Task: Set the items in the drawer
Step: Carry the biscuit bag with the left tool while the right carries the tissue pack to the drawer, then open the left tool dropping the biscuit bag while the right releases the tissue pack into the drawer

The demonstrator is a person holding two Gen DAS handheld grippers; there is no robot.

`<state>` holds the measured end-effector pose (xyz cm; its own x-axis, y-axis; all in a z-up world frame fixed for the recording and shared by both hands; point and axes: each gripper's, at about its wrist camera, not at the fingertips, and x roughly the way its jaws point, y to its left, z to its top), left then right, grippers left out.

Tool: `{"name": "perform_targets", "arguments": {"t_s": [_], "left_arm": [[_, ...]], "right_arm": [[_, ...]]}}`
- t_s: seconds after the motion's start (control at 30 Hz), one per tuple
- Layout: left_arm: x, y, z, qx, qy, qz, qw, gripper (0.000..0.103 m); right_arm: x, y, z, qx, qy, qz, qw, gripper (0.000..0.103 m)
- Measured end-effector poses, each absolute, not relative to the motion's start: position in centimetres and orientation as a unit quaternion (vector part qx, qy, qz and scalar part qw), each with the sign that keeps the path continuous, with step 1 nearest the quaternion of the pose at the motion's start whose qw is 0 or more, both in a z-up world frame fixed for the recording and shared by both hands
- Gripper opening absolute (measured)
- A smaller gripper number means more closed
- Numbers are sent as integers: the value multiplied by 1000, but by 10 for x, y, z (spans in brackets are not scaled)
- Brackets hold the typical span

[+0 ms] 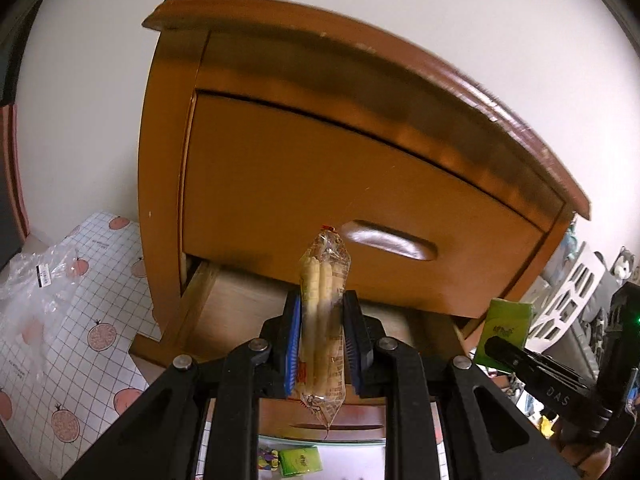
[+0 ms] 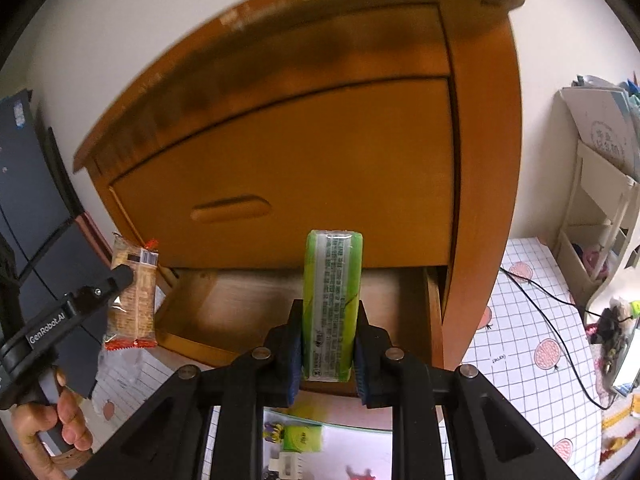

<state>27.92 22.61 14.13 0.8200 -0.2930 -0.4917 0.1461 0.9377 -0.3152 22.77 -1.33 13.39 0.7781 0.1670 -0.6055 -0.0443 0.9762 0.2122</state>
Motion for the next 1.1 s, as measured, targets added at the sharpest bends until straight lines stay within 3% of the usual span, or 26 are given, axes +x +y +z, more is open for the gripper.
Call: {"name": "perform_targets", "arguments": {"t_s": [0.47, 0.53, 0.63, 0.73, 0.97, 1.1], "left_arm": [[295, 214, 136, -110, 299, -100, 943, 22], [297, 213, 133, -110, 307, -101, 940, 22], [301, 208, 129, -106, 314, -99, 938, 22], [302, 206, 127, -103, 318, -101, 937, 24], [303, 195, 125, -93, 316, -101, 939, 60], [300, 203, 128, -90, 317, -90, 940, 65]], "right_arm": [[242, -4, 124, 63, 358, 45, 930, 25], [242, -4, 122, 61, 362, 47, 929, 28], [243, -5, 123, 59, 362, 44, 929, 49], [243, -6, 122, 63, 361, 46, 929, 52], [242, -10, 117, 65, 365, 40, 928, 57], [240, -11, 116, 68, 366, 36, 927, 70]]}}
